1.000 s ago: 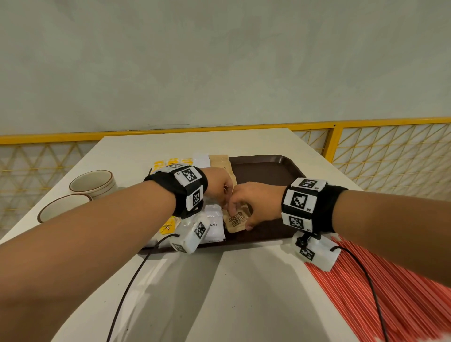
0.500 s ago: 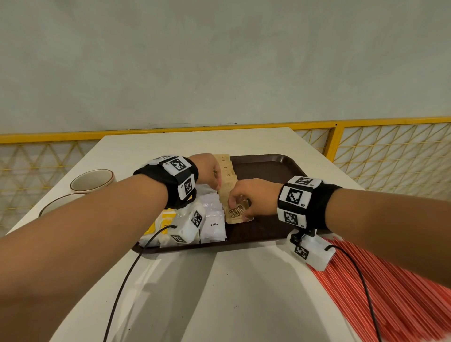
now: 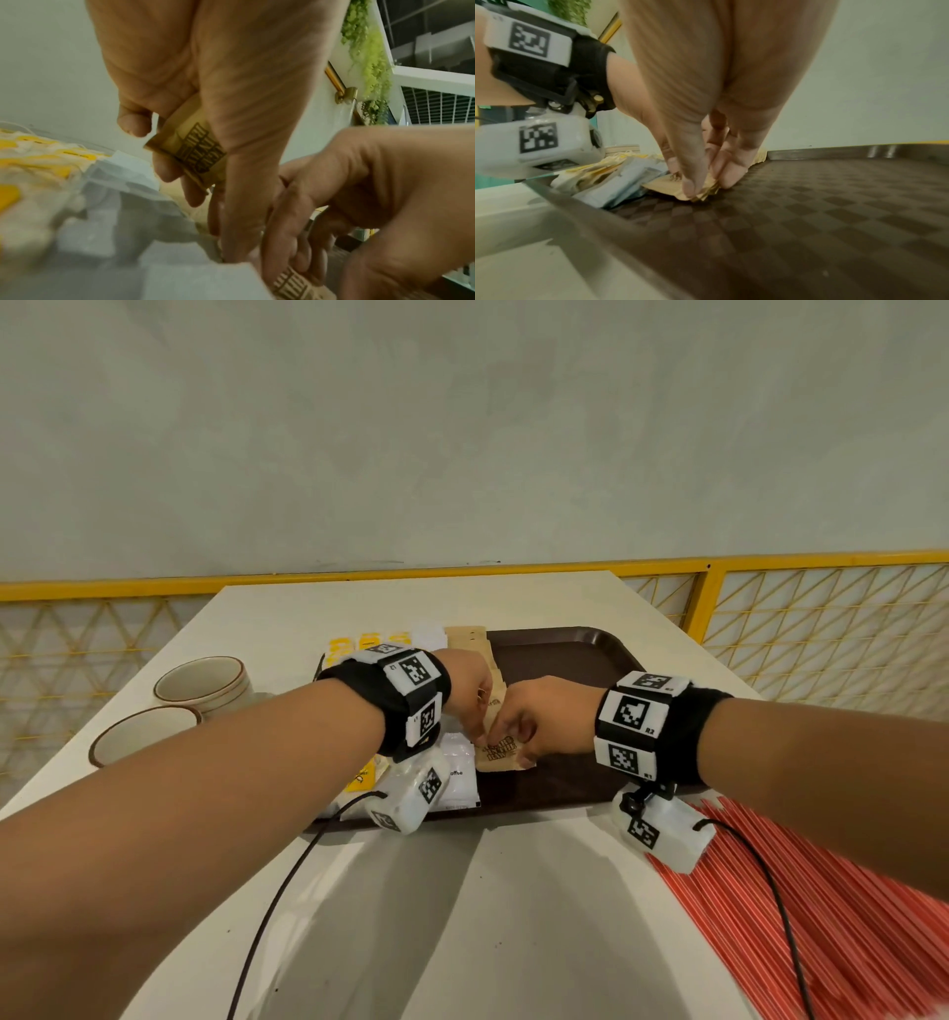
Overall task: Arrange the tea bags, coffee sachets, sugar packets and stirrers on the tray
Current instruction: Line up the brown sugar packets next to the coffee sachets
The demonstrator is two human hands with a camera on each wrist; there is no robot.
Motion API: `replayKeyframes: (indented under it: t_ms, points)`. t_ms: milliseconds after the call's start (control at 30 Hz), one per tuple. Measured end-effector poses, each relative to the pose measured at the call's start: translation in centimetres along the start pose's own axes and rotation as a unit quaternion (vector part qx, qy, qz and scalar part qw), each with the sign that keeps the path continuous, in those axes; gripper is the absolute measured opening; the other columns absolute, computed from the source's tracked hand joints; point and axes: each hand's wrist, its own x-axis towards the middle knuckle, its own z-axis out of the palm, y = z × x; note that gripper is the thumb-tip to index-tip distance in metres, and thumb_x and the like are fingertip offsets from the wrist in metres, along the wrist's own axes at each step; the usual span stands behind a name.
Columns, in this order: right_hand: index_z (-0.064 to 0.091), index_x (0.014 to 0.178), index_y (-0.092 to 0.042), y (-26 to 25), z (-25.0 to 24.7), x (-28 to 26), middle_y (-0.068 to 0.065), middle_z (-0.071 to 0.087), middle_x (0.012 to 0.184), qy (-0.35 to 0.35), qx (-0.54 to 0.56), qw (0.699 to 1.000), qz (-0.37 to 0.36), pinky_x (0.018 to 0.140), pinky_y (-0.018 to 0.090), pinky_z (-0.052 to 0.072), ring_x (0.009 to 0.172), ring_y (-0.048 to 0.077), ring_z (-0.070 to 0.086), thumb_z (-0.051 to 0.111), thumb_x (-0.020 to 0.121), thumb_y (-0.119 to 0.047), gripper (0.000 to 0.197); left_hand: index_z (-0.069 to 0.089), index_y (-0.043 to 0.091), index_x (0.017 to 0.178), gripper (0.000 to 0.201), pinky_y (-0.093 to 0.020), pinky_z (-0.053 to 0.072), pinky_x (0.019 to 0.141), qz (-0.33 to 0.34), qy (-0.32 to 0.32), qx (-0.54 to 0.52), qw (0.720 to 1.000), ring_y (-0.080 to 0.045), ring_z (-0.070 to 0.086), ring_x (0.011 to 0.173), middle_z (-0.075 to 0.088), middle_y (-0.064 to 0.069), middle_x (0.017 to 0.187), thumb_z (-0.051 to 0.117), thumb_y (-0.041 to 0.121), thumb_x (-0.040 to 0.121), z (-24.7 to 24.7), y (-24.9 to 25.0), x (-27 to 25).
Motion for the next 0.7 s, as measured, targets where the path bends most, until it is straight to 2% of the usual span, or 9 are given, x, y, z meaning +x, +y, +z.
replayKeyframes:
  t_ms: [133,233,333,433,533,567,633,700]
  points:
    - [0.068,0.114,-0.022,0.2,0.1,0.3,-0.007,0.056,0.092,-0.005,0.018,1.0,0.007,0.064,0.014,0.039,0.079,0.008,0.053,0.077,0.076,-0.014,0.04,0.07,0.011,0.097,0.039,-0.022,0.039,0.061,-0.02,-0.018,0.025,0.999,-0.011,0.052,0.074,0.061,0.003,0.086,0.083,0.034,0.069,-0.1,0.6,0.2]
    - [0.068,0.112,-0.021,0.3,0.0,0.5,-0.007,0.057,0.093,-0.01,0.014,1.0,0.004,0.065,0.016,0.04,0.08,0.008,0.053,0.076,0.076,-0.013,0.038,0.068,0.011,0.102,0.039,-0.02,0.037,0.057,-0.012,-0.027,0.031,0.999,-0.011,0.051,0.071,0.06,0.002,0.088,0.082,0.029,0.071,-0.3,1.0,0.2]
    - [0.07,0.103,-0.02,0.5,0.1,0.4,-0.008,0.059,0.087,-0.007,0.023,1.0,0.001,0.063,0.012,0.038,0.074,0.007,0.052,0.076,0.076,-0.012,0.029,0.067,0.014,0.097,0.031,-0.023,0.041,0.068,-0.002,-0.013,0.023,1.0,-0.011,0.052,0.076,0.061,0.001,0.09,0.08,0.028,0.073,-0.9,1.1,0.1]
    - [0.072,0.096,-0.021,0.8,0.1,-0.2,-0.008,0.062,0.082,-0.003,0.062,0.998,-0.009,0.065,0.012,0.041,0.065,0.0,0.052,0.078,0.074,-0.012,0.025,0.069,0.012,0.093,0.023,-0.026,0.043,0.076,-0.015,0.039,-0.021,0.999,-0.014,0.056,0.086,0.067,-0.002,0.098,0.077,0.026,0.077,-1.7,0.1,-0.3]
    - [0.072,0.102,-0.021,1.0,-0.2,-0.8,-0.006,0.065,0.089,-0.022,0.077,0.996,-0.028,0.063,0.004,0.039,0.063,-0.008,0.053,0.076,0.077,-0.014,0.027,0.069,0.013,0.09,0.015,-0.026,0.044,0.08,-0.027,0.068,-0.053,0.996,-0.014,0.057,0.09,0.068,-0.003,0.103,0.074,0.022,0.08,-2.3,-1.2,-1.2]
    - [0.072,0.106,-0.022,1.0,-0.4,-1.0,-0.007,0.064,0.092,-0.034,0.074,0.996,-0.034,0.066,0.004,0.038,0.065,-0.009,0.052,0.076,0.078,-0.014,0.029,0.069,0.013,0.091,0.013,-0.026,0.044,0.082,-0.027,0.067,-0.066,0.995,-0.014,0.057,0.092,0.067,-0.002,0.104,0.072,0.021,0.082,-2.5,-1.6,-1.6]
    - [0.069,0.115,-0.024,0.8,-0.5,-1.4,-0.008,0.057,0.095,-0.062,0.058,0.995,-0.048,0.075,0.011,0.04,0.072,-0.004,0.049,0.073,0.081,-0.014,0.036,0.07,0.013,0.095,0.011,-0.023,0.043,0.081,-0.026,0.063,-0.107,0.992,-0.012,0.056,0.092,0.066,0.002,0.1,0.068,0.016,0.085,-2.7,-2.2,-2.3]
    - [0.064,0.123,-0.026,0.4,-0.4,-1.6,-0.004,0.054,0.098,-0.089,0.038,0.994,-0.056,0.079,0.016,0.04,0.077,0.001,0.046,0.07,0.084,-0.013,0.042,0.07,0.015,0.097,0.013,-0.02,0.041,0.074,-0.022,0.062,-0.15,0.986,-0.009,0.053,0.085,0.06,0.007,0.091,0.062,0.01,0.088,-2.9,-2.4,-3.1]
